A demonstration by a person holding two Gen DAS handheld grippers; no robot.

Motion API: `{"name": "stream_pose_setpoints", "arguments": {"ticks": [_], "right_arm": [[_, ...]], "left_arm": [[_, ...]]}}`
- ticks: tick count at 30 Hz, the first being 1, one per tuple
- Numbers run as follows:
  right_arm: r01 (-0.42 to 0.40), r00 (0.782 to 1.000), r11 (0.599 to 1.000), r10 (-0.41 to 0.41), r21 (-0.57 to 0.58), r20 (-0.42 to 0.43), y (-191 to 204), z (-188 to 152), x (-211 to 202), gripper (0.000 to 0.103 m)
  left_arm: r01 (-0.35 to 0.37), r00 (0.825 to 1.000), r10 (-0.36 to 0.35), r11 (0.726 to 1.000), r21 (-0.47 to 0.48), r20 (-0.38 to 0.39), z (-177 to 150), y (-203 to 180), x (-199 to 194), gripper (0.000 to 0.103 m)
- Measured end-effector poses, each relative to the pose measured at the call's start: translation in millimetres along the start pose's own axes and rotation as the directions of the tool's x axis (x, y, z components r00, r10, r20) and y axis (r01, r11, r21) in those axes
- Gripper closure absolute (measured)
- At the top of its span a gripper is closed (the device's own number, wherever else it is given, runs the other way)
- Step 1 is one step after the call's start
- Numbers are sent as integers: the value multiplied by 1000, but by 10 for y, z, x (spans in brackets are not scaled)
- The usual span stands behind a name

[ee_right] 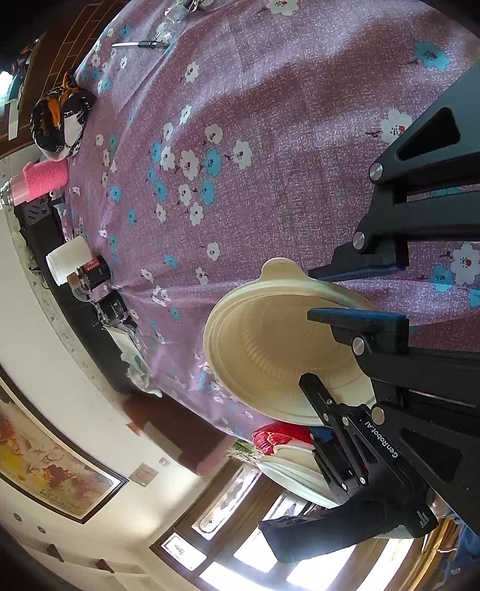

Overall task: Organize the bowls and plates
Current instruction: 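Carry the cream bowl with both grippers toward the red plate stack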

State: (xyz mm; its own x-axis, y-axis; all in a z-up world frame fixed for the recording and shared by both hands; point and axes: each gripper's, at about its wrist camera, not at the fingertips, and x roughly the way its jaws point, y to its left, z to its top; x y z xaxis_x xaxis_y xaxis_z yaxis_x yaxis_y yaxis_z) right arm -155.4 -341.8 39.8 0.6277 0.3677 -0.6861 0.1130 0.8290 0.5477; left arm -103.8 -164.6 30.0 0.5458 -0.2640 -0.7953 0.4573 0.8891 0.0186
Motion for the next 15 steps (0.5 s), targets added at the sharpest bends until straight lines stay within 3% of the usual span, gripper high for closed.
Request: {"name": "stream_pose_setpoints", "arguments": {"ticks": [15], "right_arm": [[-25,1000,999,25,-21,15,95,39,-114,87]], "left_arm": [[-19,999,19,1000,-4,48,23,13,-196,79]]}}
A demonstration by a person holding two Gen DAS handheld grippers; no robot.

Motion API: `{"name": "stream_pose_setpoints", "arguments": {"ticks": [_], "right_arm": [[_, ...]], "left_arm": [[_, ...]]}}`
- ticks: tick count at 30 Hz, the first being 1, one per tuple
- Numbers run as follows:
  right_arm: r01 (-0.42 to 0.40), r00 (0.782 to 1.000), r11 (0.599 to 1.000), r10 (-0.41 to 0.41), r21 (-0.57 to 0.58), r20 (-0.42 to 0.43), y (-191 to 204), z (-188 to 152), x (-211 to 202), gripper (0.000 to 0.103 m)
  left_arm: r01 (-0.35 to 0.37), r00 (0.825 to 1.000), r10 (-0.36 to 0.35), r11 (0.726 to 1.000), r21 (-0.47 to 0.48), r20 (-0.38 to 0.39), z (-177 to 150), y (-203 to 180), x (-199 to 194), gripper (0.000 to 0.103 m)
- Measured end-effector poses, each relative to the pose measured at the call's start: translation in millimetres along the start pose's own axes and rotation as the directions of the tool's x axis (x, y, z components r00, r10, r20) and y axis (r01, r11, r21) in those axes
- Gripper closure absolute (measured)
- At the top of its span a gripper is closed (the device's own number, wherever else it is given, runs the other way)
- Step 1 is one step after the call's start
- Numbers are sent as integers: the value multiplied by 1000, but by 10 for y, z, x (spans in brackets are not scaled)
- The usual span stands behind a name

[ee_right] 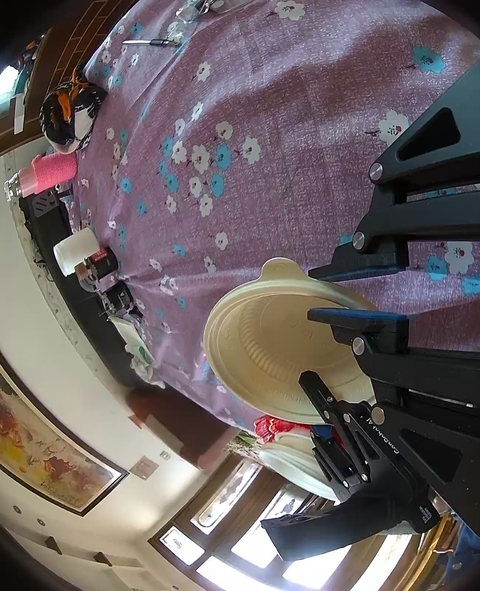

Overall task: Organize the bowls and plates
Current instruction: 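Carry the cream bowl with both grippers toward the red plate stack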

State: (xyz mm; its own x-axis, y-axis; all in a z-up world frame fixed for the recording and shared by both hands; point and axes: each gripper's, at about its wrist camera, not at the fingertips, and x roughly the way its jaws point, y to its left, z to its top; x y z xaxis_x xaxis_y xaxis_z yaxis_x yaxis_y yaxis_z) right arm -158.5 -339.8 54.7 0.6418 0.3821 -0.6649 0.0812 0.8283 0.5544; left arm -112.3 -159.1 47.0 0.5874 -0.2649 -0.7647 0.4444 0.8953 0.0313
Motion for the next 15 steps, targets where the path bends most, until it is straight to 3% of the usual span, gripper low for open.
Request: {"name": "stream_pose_setpoints", "arguments": {"ticks": [10,15], "right_arm": [[-34,999,998,34,-43,8,244,134,-86,87],[-61,998,995,63,-84,18,473,233,-135,87]], "left_arm": [[-21,998,23,999,-35,65,112,177,-279,79],[-29,994,35,998,-60,100,171,317,-453,74]]}}
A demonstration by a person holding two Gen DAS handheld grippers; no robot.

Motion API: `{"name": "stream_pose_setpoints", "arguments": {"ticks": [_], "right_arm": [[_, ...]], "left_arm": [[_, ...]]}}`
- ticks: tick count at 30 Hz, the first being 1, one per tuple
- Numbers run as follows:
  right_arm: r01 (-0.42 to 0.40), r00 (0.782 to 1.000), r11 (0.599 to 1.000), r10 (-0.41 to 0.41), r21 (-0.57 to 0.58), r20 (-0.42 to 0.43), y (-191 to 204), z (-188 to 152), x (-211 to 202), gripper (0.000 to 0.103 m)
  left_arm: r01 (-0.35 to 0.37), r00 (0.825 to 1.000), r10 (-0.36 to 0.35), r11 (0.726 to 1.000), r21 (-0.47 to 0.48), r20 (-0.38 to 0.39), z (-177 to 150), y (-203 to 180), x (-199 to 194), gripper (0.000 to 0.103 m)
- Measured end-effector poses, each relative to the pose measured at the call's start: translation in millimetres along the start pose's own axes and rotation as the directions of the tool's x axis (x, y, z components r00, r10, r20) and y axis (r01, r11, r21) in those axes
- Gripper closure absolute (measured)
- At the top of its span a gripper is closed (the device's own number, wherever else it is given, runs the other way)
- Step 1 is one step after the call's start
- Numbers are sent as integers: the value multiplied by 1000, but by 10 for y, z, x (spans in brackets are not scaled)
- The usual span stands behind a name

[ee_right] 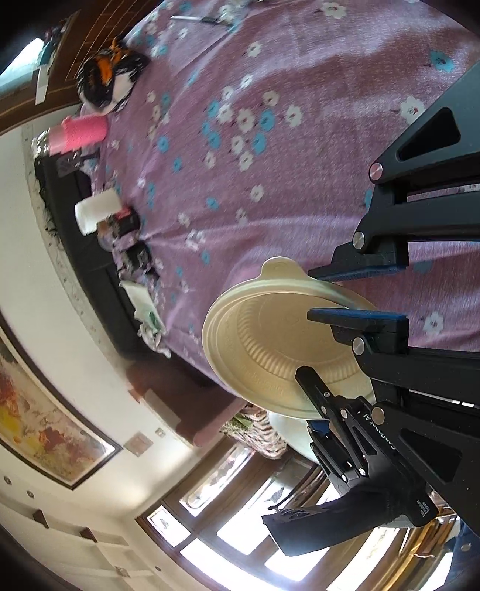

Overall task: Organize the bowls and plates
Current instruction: 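Carry the cream bowl with both grippers toward the red plate stack, then lower the cream bowl with both grippers into the bowls on the red plates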

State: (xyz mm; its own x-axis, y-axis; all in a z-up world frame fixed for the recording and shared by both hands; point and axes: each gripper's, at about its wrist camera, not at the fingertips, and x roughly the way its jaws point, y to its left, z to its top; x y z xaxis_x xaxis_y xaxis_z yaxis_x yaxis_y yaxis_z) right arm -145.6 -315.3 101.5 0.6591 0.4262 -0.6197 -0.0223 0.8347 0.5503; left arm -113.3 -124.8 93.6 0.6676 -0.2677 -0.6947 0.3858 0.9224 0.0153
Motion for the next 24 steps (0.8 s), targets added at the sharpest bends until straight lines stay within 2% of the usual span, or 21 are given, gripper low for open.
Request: {"name": "stream_pose_setpoints", "arguments": {"ticks": [9,24], "right_arm": [[-66,998,997,65,-43,-16,396,202,45,87],[-190,976,974,174,-124,-134,1174,413,529,86]], "left_arm": [[-44,997,47,998,-50,58,103,339,-289,70],[-129,986,146,974,-188,79,75,1148,-698,69]]}}
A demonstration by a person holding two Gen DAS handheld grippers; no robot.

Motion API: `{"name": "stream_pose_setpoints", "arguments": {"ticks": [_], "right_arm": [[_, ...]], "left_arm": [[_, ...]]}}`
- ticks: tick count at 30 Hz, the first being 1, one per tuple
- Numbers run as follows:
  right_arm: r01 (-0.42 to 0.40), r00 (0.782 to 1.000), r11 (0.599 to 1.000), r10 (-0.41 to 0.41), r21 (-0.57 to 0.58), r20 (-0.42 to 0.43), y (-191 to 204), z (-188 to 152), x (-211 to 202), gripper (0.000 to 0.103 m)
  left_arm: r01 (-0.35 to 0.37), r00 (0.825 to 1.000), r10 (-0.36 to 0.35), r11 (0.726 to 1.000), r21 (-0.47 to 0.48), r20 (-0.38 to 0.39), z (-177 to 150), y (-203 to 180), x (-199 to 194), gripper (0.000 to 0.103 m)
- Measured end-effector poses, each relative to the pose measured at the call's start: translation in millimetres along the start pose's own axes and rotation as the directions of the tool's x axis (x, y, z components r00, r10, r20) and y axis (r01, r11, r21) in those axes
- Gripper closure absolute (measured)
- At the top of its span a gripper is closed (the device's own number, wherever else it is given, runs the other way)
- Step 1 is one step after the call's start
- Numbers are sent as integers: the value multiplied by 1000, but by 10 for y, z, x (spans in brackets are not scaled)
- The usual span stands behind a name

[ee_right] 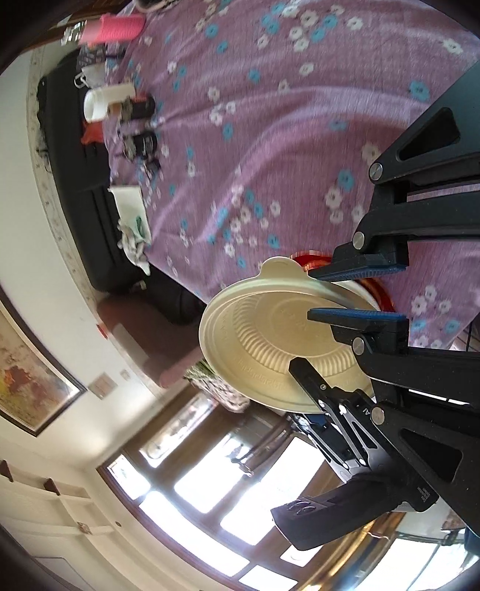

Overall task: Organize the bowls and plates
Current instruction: 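Lower the cream bowl with both grippers into the bowls on the red plates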

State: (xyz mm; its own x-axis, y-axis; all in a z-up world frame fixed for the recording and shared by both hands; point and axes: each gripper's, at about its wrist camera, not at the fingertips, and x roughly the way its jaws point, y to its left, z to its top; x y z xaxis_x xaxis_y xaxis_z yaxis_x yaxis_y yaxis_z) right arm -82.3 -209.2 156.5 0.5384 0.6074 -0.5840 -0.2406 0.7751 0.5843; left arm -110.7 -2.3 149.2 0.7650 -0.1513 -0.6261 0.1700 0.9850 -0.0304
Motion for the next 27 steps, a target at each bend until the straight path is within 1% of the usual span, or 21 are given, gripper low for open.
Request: {"name": "stream_pose_setpoints", "arguments": {"ticks": [5,9,15,18,27], "right_arm": [[-33,998,999,33,-3,-46,128,77,223,86],[-49,995,999,49,2,-84,185,116,398,86],[-61,982,997,70,52,-173,145,108,681,86],[-56,974,995,74,86,-214,84,81,817,86],[-22,963,994,50,106,-263,28,15,1037,86]], "left_arm": [[-31,999,30,999,-35,-12,-42,201,-11,69],[-41,999,39,997,-63,-36,-79,348,1,69],[-51,996,44,996,-79,-82,-145,472,98,69],[-52,994,43,995,-88,-100,-176,508,148,69],[-57,990,42,993,-108,-136,-273,581,268,69]]}}
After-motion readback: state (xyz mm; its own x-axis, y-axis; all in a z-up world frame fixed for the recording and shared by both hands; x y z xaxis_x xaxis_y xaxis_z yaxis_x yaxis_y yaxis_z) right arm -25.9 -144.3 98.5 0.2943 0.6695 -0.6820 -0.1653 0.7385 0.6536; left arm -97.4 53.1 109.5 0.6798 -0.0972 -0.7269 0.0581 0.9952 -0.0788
